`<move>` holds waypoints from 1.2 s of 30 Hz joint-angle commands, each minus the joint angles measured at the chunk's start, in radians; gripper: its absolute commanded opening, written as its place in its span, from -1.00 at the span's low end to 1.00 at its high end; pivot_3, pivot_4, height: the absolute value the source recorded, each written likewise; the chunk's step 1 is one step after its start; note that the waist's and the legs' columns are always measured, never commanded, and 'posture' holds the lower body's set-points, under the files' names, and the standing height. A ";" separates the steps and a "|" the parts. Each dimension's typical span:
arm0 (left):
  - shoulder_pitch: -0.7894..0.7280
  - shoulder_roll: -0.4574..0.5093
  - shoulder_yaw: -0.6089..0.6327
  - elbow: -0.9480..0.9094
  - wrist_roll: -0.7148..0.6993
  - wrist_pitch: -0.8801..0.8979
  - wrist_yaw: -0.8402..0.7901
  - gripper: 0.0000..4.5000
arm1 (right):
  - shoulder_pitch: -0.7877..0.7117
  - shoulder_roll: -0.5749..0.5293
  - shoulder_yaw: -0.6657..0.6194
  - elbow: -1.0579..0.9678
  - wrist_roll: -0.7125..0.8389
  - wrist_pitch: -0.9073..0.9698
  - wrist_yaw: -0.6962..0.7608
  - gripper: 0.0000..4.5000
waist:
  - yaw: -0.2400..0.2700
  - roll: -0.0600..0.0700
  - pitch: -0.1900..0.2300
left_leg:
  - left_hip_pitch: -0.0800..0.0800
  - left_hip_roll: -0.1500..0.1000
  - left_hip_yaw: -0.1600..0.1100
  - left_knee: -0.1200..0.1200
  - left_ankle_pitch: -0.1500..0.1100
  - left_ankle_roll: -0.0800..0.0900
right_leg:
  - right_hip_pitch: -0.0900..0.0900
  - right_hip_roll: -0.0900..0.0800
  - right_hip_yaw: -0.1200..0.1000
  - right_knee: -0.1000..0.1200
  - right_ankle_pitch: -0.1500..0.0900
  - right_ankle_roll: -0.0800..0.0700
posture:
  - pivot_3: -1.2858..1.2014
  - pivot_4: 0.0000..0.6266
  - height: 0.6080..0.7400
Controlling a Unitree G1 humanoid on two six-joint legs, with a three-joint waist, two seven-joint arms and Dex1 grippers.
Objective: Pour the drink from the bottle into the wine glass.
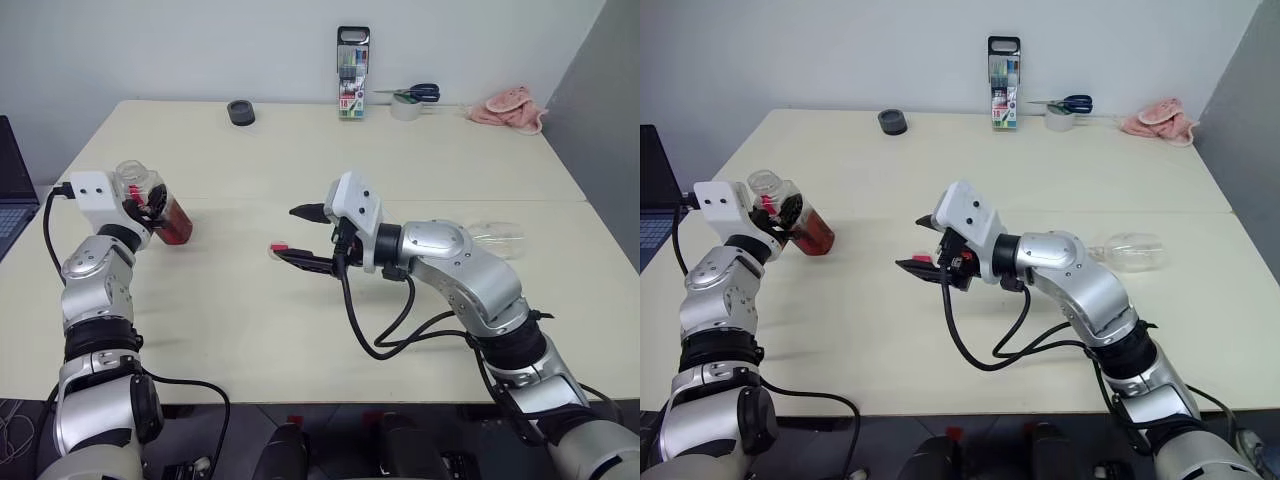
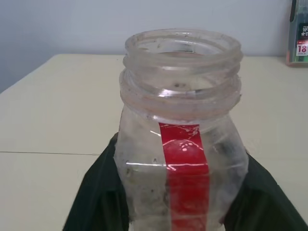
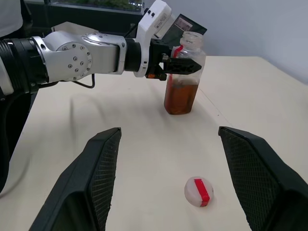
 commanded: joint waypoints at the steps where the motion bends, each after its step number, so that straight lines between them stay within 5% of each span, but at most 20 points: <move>1: 0.005 0.016 -0.006 0.041 0.011 -0.027 -0.006 0.50 | -0.012 0.008 -0.010 -0.025 -0.002 -0.013 0.011 0.53 | -0.001 0.000 0.000 | 0.000 0.000 0.000 0.000 0.000 0.000 | 0.000 0.000 0.000 0.000 0.000 0.000 | 0.03 -0.52 1.00; 5: 0.006 0.016 -0.010 0.062 0.016 -0.054 -0.013 0.97 | -0.009 0.010 -0.012 -0.030 -0.005 -0.010 0.011 0.53 | -0.001 0.000 0.000 | -0.001 0.000 -0.001 0.000 0.000 0.000 | 0.000 0.000 -0.001 -0.001 0.000 0.000 | 0.03 -0.52 1.00; 23: 0.234 -0.063 -0.020 -0.038 0.056 -0.238 0.094 0.97 | 0.219 -0.063 0.029 -0.059 -0.198 -0.211 -0.032 0.53 | 0.001 -0.001 0.000 | -0.001 0.000 0.000 -0.001 0.000 0.000 | 0.000 -0.001 0.000 -0.001 0.000 0.000 | 0.03 -0.52 1.00; 29: 0.519 -0.077 -0.037 -0.382 0.083 -0.214 0.112 0.97 | 0.383 -0.144 -0.039 -0.187 -0.161 -0.165 -0.019 0.53 | 0.001 -0.001 0.000 | -0.001 0.001 0.000 -0.001 -0.002 0.002 | 0.000 -0.002 0.001 -0.001 0.000 0.000 | 0.03 -0.52 1.00; 33: 0.711 -0.098 -0.094 -0.658 0.049 -0.172 0.025 1.00 | 0.568 -0.147 -0.169 -0.307 -0.065 -0.075 -0.070 0.96 | 0.011 -0.001 0.000 | 0.000 0.002 -0.001 -0.001 -0.002 0.003 | 0.002 -0.005 0.002 -0.003 0.000 0.000 | 0.03 -0.52 1.00; 36: 0.749 -0.086 -0.201 -0.804 -0.001 -0.130 -0.112 1.00 | 0.717 -0.051 -0.292 -0.385 0.056 0.034 -0.174 0.98 | 0.035 -0.002 -0.001 | 0.000 0.001 0.000 -0.001 -0.002 0.003 | 0.003 -0.004 0.001 -0.003 0.000 0.001 | 0.03 -0.52 1.00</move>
